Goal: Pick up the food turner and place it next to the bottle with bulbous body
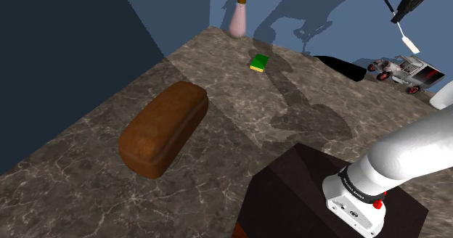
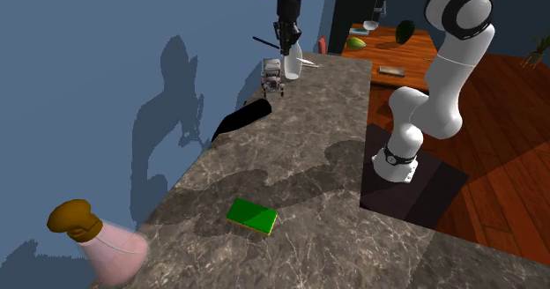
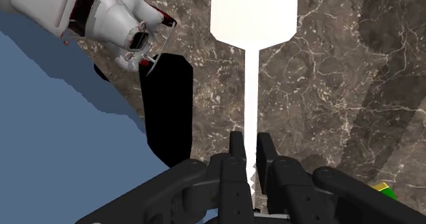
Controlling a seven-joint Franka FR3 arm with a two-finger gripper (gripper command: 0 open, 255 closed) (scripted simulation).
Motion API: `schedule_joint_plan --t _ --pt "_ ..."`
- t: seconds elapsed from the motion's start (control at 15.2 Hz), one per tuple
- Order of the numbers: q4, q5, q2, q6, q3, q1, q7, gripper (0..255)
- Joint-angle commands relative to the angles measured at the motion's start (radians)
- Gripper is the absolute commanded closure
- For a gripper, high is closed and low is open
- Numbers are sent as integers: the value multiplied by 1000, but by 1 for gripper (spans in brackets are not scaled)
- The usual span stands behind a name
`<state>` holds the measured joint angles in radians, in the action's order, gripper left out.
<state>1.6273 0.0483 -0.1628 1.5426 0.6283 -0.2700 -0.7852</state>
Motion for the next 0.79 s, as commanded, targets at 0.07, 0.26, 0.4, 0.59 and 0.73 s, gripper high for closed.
schedule_joint_plan --t 0.07,0.26,0.4,0.59,0.73 --pt "47 38 -62 -3 17 -23 -38 255" --pt "77 69 -110 -10 41 -49 -86 255" --pt "92 89 -137 -16 60 -66 -120 255" --pt "104 116 -170 -26 93 -91 -176 255" --pt "106 132 -187 -33 118 -106 -216 255"
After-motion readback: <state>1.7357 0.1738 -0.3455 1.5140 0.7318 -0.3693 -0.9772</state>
